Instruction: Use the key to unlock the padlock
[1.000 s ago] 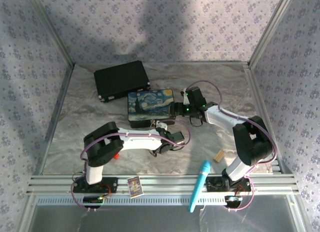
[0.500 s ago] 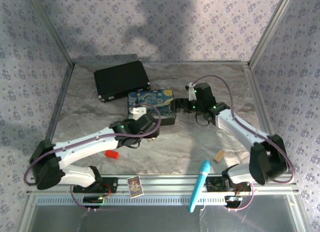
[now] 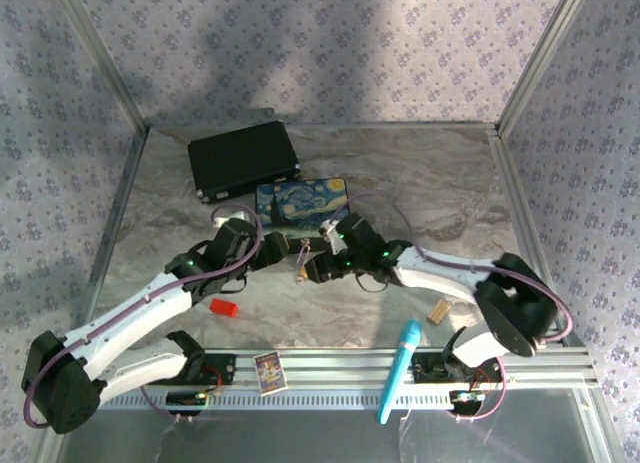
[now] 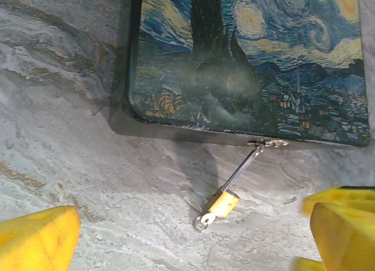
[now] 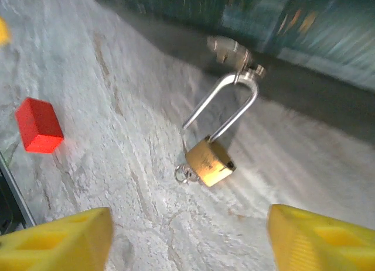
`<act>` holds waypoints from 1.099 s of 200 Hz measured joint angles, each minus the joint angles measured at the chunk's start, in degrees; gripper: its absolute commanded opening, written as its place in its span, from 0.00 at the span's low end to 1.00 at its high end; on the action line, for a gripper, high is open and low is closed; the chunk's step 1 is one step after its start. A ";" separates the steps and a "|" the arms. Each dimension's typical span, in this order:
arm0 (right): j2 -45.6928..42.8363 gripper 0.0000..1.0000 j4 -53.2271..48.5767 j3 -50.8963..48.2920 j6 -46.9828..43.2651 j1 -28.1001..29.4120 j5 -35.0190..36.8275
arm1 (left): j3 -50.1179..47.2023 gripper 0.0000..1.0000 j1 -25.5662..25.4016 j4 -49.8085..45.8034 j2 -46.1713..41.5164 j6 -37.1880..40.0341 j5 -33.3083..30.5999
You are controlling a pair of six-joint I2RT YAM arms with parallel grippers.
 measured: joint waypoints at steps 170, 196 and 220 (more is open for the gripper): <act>15.19 0.47 7.06 5.01 2.08 2.16 5.25 | -5.14 1.00 0.02 3.08 -0.37 -1.53 2.08; 15.76 0.43 8.72 5.05 2.16 2.16 5.20 | -5.38 1.00 0.02 3.08 -0.39 -1.53 2.03; 16.00 0.38 9.49 5.05 2.58 2.21 5.18 | -5.38 1.00 0.02 3.10 -0.39 -1.53 1.81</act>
